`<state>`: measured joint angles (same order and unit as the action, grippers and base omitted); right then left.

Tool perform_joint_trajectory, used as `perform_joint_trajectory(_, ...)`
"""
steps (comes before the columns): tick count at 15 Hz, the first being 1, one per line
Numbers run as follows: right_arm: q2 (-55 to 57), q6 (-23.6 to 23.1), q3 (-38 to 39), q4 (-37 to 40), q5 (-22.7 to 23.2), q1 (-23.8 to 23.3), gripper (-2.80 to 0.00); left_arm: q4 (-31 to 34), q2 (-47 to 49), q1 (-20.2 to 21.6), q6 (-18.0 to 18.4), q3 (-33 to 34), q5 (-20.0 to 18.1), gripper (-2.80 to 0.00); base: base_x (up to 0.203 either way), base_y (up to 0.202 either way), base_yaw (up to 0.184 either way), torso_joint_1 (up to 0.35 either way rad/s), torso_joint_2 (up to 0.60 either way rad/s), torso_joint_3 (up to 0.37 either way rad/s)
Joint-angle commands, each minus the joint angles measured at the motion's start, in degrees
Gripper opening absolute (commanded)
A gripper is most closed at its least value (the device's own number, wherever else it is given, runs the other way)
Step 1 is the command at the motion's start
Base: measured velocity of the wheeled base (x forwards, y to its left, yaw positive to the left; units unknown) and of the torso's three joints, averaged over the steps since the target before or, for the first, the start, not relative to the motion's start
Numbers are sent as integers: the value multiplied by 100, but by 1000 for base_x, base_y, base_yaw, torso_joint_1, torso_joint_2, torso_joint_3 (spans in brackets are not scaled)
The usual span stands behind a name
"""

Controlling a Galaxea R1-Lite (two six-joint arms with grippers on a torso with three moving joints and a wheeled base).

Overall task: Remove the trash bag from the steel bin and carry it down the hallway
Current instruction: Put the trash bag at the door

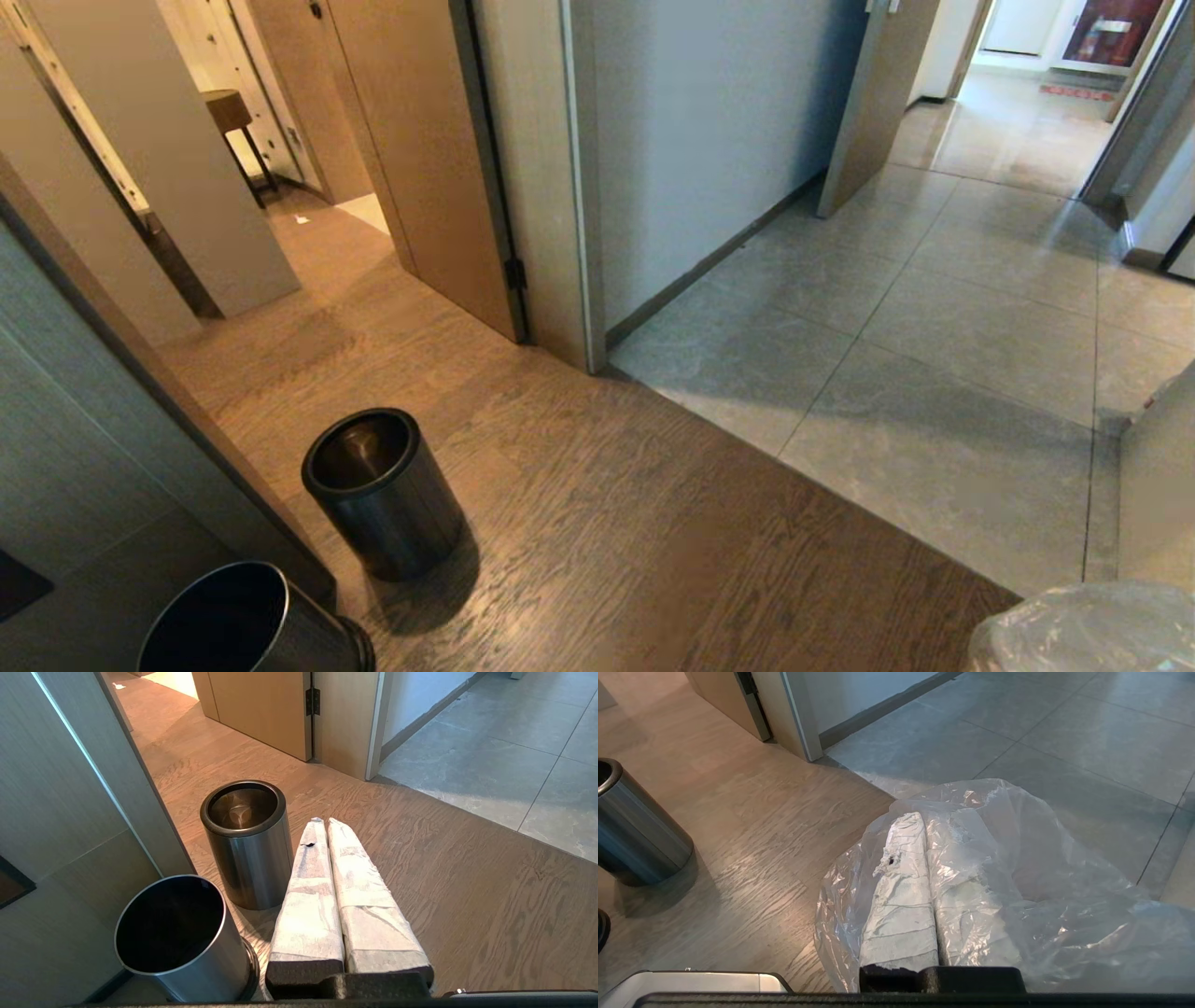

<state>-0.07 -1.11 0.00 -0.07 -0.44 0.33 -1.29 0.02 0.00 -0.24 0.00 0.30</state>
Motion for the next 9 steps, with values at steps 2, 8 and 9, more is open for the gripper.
perform_joint_trajectory(2,7,-3,0,-1,0,2,-280,-3,-2,0,-2,70,5,-280,0,0,0,0,0,0)
perform_joint_trajectory(8,7,-3,0,-1,0,2,-280,-3,-2,0,-2,70,5,-280,0,0,0,0,0,0)
perform_joint_trajectory(9,7,-3,0,-1,0,2,-280,-3,-2,0,-2,70,5,-280,0,0,0,0,0,0)
